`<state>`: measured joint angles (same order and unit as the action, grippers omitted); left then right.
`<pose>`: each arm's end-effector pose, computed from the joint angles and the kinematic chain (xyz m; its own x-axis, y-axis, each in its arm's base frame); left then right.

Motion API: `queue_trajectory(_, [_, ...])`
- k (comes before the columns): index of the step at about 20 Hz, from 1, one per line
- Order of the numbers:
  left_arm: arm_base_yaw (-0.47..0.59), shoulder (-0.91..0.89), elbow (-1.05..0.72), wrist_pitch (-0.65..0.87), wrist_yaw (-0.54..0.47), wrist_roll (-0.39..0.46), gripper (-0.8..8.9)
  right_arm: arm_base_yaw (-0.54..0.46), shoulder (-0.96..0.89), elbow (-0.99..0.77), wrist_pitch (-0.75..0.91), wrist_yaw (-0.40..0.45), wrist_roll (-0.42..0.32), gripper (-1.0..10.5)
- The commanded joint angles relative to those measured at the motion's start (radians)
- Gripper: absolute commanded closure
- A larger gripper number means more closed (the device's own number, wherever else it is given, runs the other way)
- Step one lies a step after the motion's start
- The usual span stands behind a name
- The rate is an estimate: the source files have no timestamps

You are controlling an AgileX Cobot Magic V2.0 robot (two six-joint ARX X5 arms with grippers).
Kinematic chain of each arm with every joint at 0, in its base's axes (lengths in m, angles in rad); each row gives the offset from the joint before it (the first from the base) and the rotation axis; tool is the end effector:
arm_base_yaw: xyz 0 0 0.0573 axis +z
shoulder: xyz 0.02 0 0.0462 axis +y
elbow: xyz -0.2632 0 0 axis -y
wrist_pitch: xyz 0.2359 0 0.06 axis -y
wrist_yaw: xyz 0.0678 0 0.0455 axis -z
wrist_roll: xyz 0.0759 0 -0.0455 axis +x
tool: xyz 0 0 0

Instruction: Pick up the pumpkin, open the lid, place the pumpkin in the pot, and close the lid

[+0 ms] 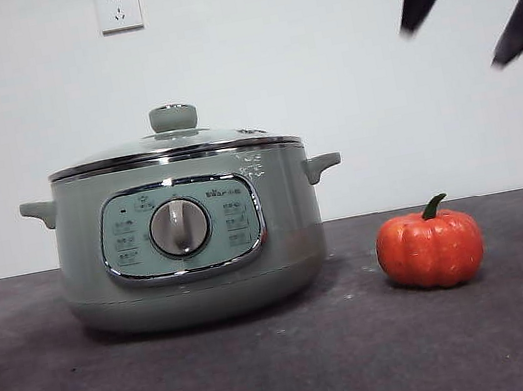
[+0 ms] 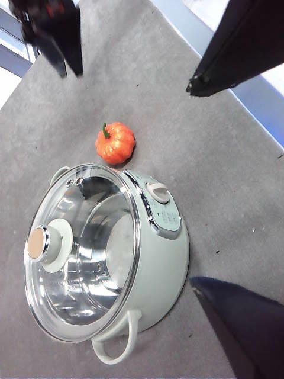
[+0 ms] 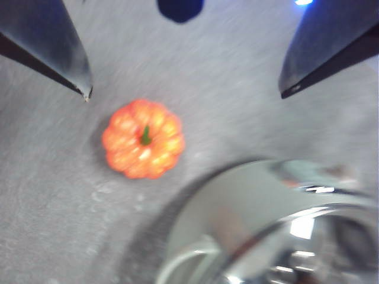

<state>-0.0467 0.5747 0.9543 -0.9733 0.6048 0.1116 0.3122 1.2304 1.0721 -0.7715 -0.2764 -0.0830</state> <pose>0.1018 -0.0480 0.3169 0.6546 -0.5998 -0.4602 0.5683 0.7918 -0.2238 0.2399 0.0992 0.2608 0.4637 0.4364 -0.7711 -0.5125 0.8420 0.1684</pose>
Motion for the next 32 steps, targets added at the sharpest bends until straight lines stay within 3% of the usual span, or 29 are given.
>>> queue_trajectory(1, [0.002,-0.002,0.002,0.003,0.002,0.005,1.17,0.029,0.089,0.003,0.06,0.058,0.002,2.8])
queue_trajectory(7, [0.002,-0.002,0.002,0.003,0.002,0.005,1.17,0.084,0.271,0.003,0.188,0.157,-0.005,2.8])
queue_trajectory(25, [0.002,-0.002,0.002,0.003,0.001,0.005,1.17,0.089,0.511,0.003,0.285,0.176,0.006,2.9])
queue_trajectory(27, [0.002,-0.001,0.002,0.003,0.0,0.005,1.17,0.089,0.51,0.003,0.301,0.176,0.016,4.4])
queue_trajectory(30, [0.002,-0.002,0.002,0.003,0.0,0.005,1.17,0.089,0.51,0.003,0.291,0.173,0.033,8.8])
queue_trajectory(31, [0.002,-0.001,0.002,0.003,0.0,0.005,1.17,0.089,0.509,0.003,0.291,0.172,0.034,9.6])
queue_trajectory(32, [0.002,-0.001,0.002,0.004,0.0,0.005,1.17,0.089,0.505,0.003,0.291,0.172,0.041,9.6])
